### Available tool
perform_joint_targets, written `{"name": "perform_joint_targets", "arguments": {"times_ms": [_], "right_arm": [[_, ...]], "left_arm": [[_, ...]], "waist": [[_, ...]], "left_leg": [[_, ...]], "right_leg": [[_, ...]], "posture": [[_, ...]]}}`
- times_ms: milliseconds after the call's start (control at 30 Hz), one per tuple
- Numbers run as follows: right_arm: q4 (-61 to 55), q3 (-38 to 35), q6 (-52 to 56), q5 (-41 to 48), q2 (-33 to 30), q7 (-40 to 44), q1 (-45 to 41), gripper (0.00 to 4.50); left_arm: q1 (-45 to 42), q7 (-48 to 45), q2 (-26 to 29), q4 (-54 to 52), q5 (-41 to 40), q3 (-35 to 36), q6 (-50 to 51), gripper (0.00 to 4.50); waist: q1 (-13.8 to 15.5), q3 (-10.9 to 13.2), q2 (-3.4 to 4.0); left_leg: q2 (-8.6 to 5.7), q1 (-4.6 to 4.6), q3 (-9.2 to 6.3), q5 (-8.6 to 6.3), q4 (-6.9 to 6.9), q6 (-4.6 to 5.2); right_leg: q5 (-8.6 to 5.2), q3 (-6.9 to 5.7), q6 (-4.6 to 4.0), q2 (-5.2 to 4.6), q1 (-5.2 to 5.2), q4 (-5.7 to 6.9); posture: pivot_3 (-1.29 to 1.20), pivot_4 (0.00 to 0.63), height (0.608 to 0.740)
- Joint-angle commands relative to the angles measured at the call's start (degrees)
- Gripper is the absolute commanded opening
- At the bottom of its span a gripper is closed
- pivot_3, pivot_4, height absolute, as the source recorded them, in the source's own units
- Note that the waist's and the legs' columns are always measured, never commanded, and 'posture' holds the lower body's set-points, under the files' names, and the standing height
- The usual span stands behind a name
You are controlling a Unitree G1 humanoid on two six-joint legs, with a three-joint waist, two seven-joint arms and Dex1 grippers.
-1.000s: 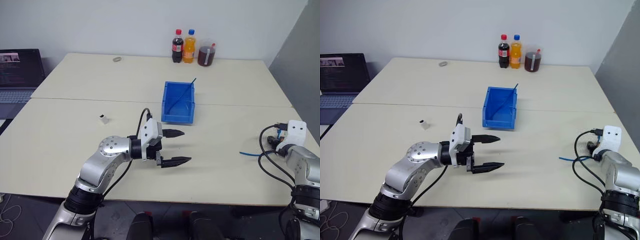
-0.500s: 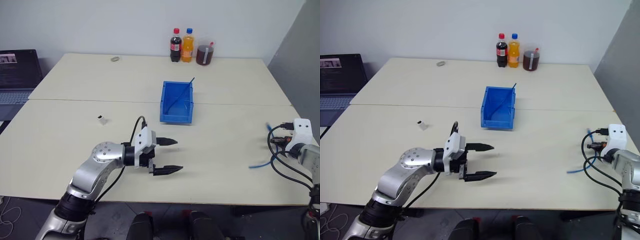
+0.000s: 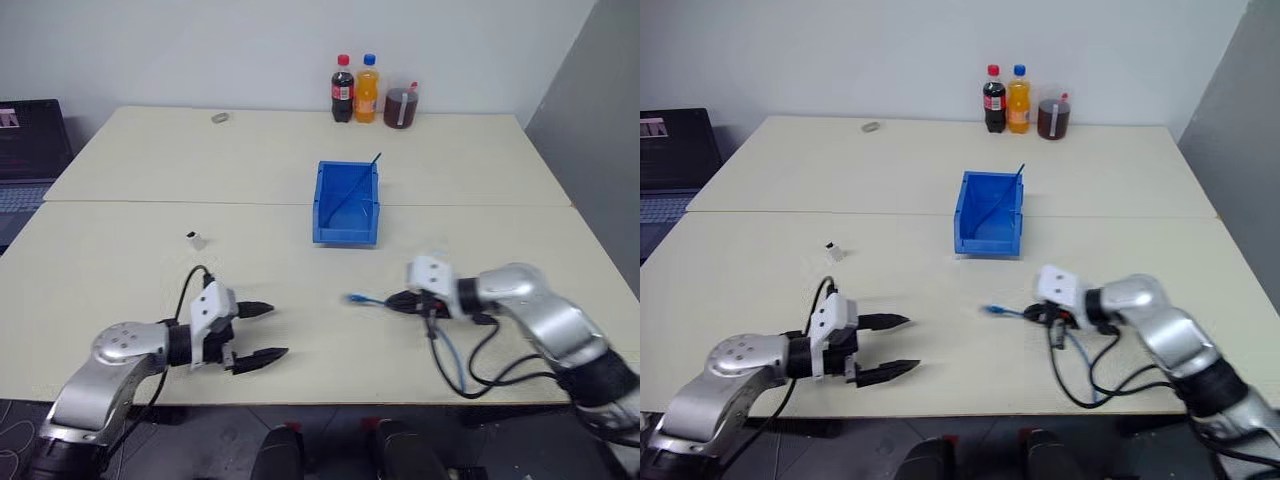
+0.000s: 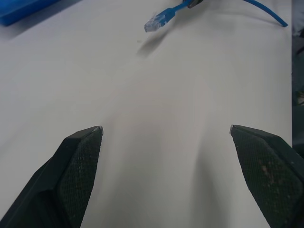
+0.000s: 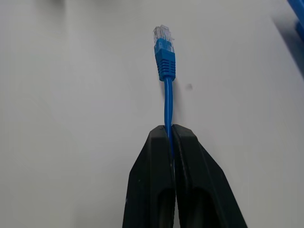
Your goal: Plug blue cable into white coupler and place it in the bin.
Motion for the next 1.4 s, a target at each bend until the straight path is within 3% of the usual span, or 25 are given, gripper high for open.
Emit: {"name": "perform_joint_targets", "arguments": {"times_ms": [33,100,367,567,667,900,1200,1267,1400], "right_arm": [[7.96,4.37,-7.47,-4.45,4.5,2.86,-5.92,0.05],[11.75,6.2,-11.07,-6.51,6.2,4.1,-7.87,0.05],[13.28,5.71,-15.68,-9.17,7.03,6.39,-8.18,1.78],[-2.15,0.44,-3.52,-1.15,1.27,11.78,-2.02,3.31],[-10.81,-5.78,7.64,5.83,2.38,7.94,1.62,3.98],[-20.73,-11.59,20.36,8.98,3.4,-2.69,9.13,3.98],[-28.98,-14.37,25.6,10.57,1.6,-9.87,16.31,3.98],[-29.77,-14.58,25.8,10.54,1.14,-10.79,16.84,4.01],[-30.39,-14.81,25.44,10.53,0.07,-12.09,16.74,4.02]], "left_arm": [[1.82,-0.45,1.17,-1.16,-0.08,2.74,-1.47,4.5],[2.16,0.23,1.08,-1.15,-0.07,3.36,-1.6,4.5],[-0.14,0.82,0.24,2.01,0.25,3.03,-1.94,4.5],[-6.22,0.07,-1.06,6.96,1.95,0.2,-2.72,4.5],[-11.11,-0.59,-2.54,11.58,4.03,-2.82,-3.68,4.5],[-20.86,-2.44,-6.77,21.98,10.31,-9.57,-10.06,4.5],[-23.55,-4.47,-9.4,27.23,14.87,-13.97,-16.69,4.5],[-23.72,-4.8,-9.57,27.78,15.67,-14.74,-17.56,4.33],[-23.59,-5.96,-9.26,28.53,17.05,-16.08,-19.38,3.53]], "waist": [[0.53,0.02,-0.04],[1.13,0.04,-0.02],[1.64,0.05,-0.01],[1.81,0.06,0.02],[1.73,0.06,0.02],[1.58,0.05,-0.01],[1.54,0.04,-0.01],[1.54,0.04,-0.01],[1.57,0.03,-0.01]], "left_leg": [[-0.04,-0.04,-0.03,0.0,0.0,0.0],[-0.05,-0.06,-0.03,0.0,-0.01,-0.01],[-0.03,-0.05,0.0,-0.02,-0.01,-0.03],[-0.04,-0.06,-0.08,-0.02,0.02,-0.03],[-0.03,-0.06,-0.12,-0.02,0.02,-0.03],[-0.06,-0.03,-0.17,-0.01,0.11,-0.03],[-0.08,-0.04,-0.16,-0.01,0.11,-0.03],[-0.08,-0.02,-0.16,-0.01,0.12,-0.03],[-0.09,-0.02,-0.16,-0.01,0.13,-0.03]], "right_leg": [[-0.01,-0.06,-0.03,-0.05,0.01,0.01],[0.03,-0.11,-0.17,-0.09,-0.01,-0.01],[0.11,-0.14,-0.36,-0.09,-0.01,0.03],[0.1,-0.22,-0.37,-0.08,0.02,0.1],[0.11,-0.23,-0.37,-0.06,0.02,0.14],[0.09,-0.25,-0.36,-0.01,0.02,0.35],[-0.04,-0.21,-0.13,-0.02,0.02,0.36],[-0.05,-0.21,-0.11,-0.02,0.04,0.36],[-0.05,-0.22,-0.1,-0.02,0.06,0.35]], "posture": [[0.0,0.15,0.74],[0.0,0.15,0.74],[0.0,0.15,0.74],[0.0,0.15,0.74],[0.0,0.15,0.74],[0.0,0.15,0.74],[0.0,0.15,0.74],[0.0,0.15,0.74],[0.0,0.15,0.74]]}}
